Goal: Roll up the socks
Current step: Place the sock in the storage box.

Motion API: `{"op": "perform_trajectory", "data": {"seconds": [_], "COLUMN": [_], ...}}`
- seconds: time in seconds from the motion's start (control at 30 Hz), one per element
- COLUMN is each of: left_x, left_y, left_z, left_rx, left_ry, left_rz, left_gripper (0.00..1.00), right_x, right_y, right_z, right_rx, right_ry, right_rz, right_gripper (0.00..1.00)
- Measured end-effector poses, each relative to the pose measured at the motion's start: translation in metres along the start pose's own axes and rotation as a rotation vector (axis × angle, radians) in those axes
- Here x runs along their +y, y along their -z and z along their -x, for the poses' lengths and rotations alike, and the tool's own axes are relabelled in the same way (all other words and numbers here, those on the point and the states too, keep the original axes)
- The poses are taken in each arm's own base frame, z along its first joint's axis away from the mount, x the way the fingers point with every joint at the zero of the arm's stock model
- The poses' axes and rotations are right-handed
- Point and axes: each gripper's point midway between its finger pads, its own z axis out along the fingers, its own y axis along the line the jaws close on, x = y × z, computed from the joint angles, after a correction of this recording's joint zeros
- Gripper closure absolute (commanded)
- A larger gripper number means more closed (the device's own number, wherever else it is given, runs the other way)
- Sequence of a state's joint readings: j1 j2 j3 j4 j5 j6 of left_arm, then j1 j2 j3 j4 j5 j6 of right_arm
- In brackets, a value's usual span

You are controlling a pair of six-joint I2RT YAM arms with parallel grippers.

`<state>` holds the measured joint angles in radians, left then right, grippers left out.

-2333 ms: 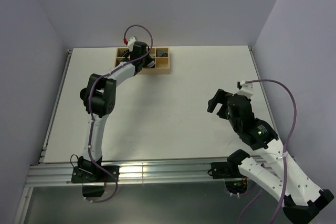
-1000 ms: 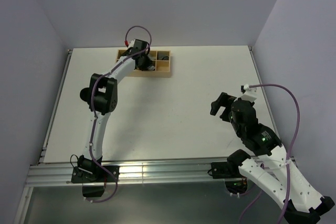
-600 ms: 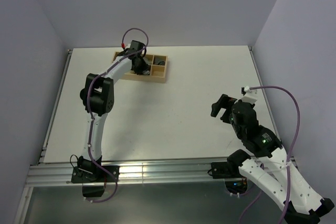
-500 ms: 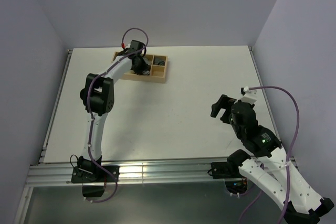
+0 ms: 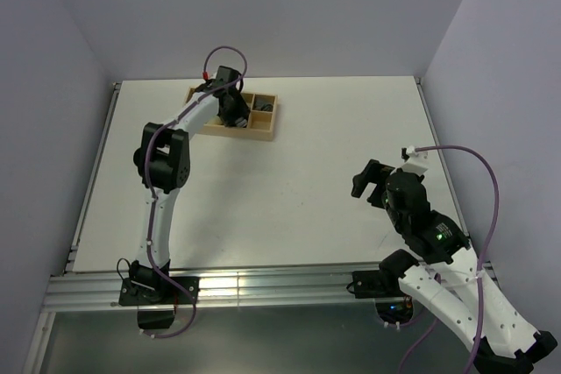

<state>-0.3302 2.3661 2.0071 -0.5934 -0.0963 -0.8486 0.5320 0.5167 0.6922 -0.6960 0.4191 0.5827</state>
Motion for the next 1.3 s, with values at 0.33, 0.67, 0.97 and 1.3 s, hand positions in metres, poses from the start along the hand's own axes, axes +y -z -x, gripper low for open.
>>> {"op": "perform_trajectory", "data": {"seconds": [0.33,0.67,0.97,1.3], "left_x": [0.023,0.029,0.046,0.054], "left_y": [0.014,0.030,0.035,0.038], "left_z": [-0.003,-0.001,-0.009,-0.009], "left_rx": [0.036,0.035,0.055,0.041], "left_ry": [-0.013,-0.016,-0.028,-0.026], "left_rz": [0.083,0.119,0.183,0.194], "left_gripper": [0.32,0.32,0.34,0.36], "right_x": [0.003,0.005,0.007,0.008], "right_y": [0.001,0.001,0.001,0.000], "right_z": [-0.001,0.000,0.001,0.000], "right_rx": [0.006,0.004,0.002,0.008], "right_ry": [-0.002,-0.005,-0.001,0.005], "right_rz": [0.018,0.027,0.037,0.041], "right_gripper": [0.01,0.01,0.02,0.02]}}
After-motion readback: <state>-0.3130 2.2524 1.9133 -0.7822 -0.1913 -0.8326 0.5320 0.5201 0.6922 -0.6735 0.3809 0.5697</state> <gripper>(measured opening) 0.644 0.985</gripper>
